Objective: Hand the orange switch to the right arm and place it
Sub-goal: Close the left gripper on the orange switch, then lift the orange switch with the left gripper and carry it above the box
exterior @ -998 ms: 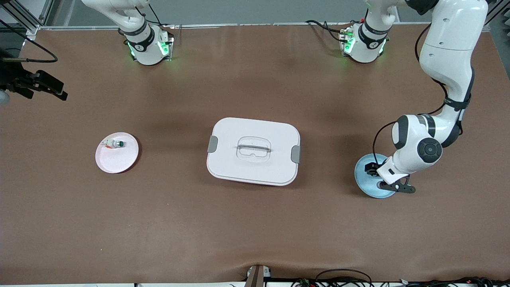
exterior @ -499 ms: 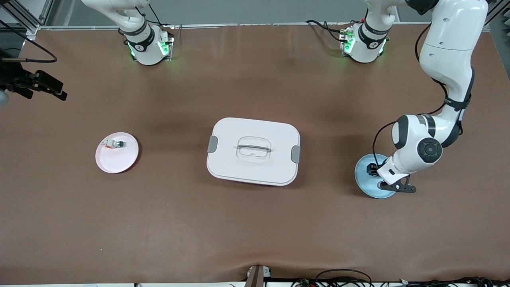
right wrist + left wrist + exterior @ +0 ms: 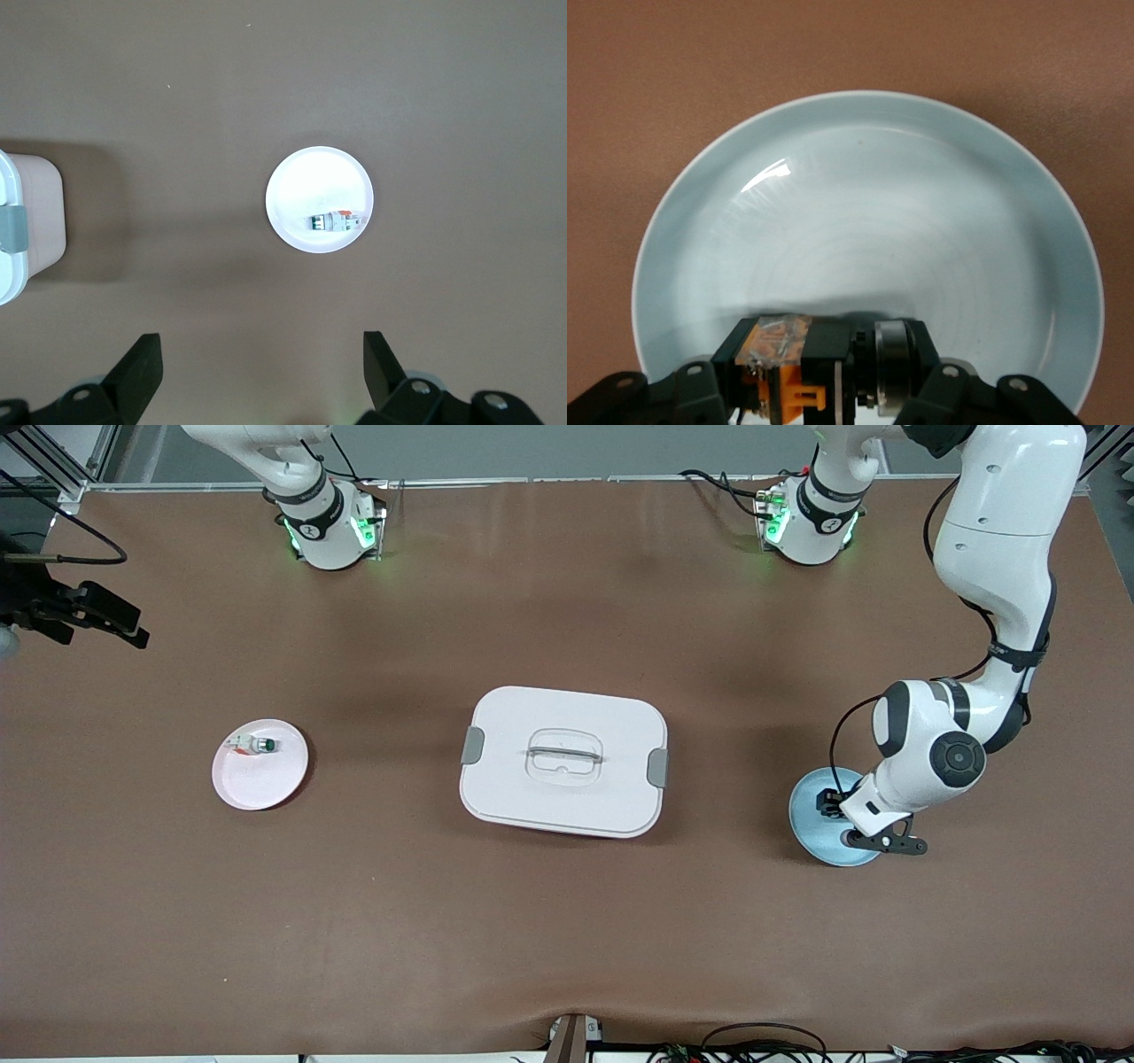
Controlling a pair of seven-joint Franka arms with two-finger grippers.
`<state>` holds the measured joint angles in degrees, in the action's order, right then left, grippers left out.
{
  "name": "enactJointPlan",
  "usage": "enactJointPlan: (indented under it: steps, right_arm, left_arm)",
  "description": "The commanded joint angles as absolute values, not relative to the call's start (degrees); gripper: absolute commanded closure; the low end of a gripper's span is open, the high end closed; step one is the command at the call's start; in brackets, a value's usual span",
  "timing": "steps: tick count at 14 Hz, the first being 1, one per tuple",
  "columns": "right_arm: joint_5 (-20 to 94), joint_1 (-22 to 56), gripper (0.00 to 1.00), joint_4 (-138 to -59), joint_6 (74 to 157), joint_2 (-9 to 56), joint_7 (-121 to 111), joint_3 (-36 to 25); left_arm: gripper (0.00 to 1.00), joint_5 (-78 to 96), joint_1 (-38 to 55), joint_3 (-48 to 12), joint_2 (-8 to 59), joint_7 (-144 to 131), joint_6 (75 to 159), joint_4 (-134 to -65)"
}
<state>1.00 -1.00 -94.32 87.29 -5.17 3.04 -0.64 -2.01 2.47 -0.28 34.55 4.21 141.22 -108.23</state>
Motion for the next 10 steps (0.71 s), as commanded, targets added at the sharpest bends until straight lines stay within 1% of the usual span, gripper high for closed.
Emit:
enactJointPlan:
  steps: [1, 4, 7, 9, 10]
  right_arm:
    - [0.62, -1.32, 0.00, -95.36, 87.36, -6.24, 2.64, -0.53]
    - [0.62, -1.23, 0.00, -95.36, 87.45, -6.24, 2.64, -0.53]
    - [0.62, -1.32, 0.00, -95.36, 87.45, -6.24, 2.64, -0.53]
    - [0.62, -1.32, 0.00, -95.36, 87.45, -6.24, 2.64, -0.53]
    - [0.62, -1.32, 0.00, -95.36, 87.45, -6.24, 2.64, -0.53]
  left_arm:
    - [0.76, -2.02, 2.11, -0.35, 29.98, 3.69, 133.89, -108.28]
    - [0.76, -1.67, 2.02, -0.44, 24.98, 3.69, 125.19, -108.02]
    - [0.76, 3.41, 2.20, -0.44, 19.53, 3.69, 117.27, -107.67]
    - [0.76, 6.66, 2.46, -0.44, 16.27, 2.91, 110.43, -106.09]
    - [0.76, 8.59, 2.55, -0.44, 15.48, 0.64, 106.30, -104.17]
